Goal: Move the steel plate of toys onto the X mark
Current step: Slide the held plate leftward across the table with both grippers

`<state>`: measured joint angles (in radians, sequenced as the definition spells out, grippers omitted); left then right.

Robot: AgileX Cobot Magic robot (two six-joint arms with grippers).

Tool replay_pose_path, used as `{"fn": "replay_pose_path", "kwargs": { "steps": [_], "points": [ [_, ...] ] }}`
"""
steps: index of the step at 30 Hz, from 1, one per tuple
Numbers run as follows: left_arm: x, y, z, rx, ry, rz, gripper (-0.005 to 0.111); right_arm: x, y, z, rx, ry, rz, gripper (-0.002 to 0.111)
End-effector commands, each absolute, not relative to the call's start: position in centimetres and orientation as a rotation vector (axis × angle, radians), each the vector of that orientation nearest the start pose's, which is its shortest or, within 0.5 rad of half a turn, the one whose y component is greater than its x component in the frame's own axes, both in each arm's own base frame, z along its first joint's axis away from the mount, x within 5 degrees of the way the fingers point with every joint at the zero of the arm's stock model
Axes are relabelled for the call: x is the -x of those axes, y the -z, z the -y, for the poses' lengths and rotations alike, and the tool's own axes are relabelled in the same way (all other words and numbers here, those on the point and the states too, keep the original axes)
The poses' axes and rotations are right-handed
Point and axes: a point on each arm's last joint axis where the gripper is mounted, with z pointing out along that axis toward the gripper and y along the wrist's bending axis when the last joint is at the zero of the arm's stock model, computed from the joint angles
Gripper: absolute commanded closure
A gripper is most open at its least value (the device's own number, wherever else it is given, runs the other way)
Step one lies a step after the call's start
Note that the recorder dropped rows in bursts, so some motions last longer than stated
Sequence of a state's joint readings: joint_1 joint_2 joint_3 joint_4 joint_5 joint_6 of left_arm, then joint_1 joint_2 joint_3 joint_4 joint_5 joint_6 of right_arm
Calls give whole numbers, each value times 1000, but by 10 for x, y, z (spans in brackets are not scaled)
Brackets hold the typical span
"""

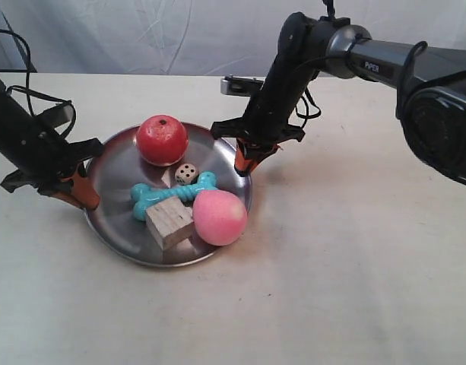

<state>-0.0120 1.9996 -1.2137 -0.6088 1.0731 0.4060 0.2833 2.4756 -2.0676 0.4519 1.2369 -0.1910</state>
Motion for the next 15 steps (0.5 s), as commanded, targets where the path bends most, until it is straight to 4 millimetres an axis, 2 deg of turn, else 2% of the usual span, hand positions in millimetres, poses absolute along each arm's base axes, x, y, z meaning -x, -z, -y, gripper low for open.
{"fn": "replay_pose_path", "kwargs": {
  "steps": [1,5,8,11,15],
  "points": [
    [-355,-139,62,-78,925,-3073,107,-464,-139,-207,339,-1034,-2950,109],
    [-356,-122,62,-46,937,-3119,107,-465,-137,-207,339,-1031,-2953,109],
    [-357,-120,61,-35,922,-3112,107,-465,-137,-207,341,-1028,-2954,109],
    [-359,-120,58,68,906,-3114,107,-465,-137,-207,341,-1028,-2954,109],
    [-360,-120,52,118,891,-3114,107,-465,-137,-207,341,-1027,-2954,109]
  ]
}}
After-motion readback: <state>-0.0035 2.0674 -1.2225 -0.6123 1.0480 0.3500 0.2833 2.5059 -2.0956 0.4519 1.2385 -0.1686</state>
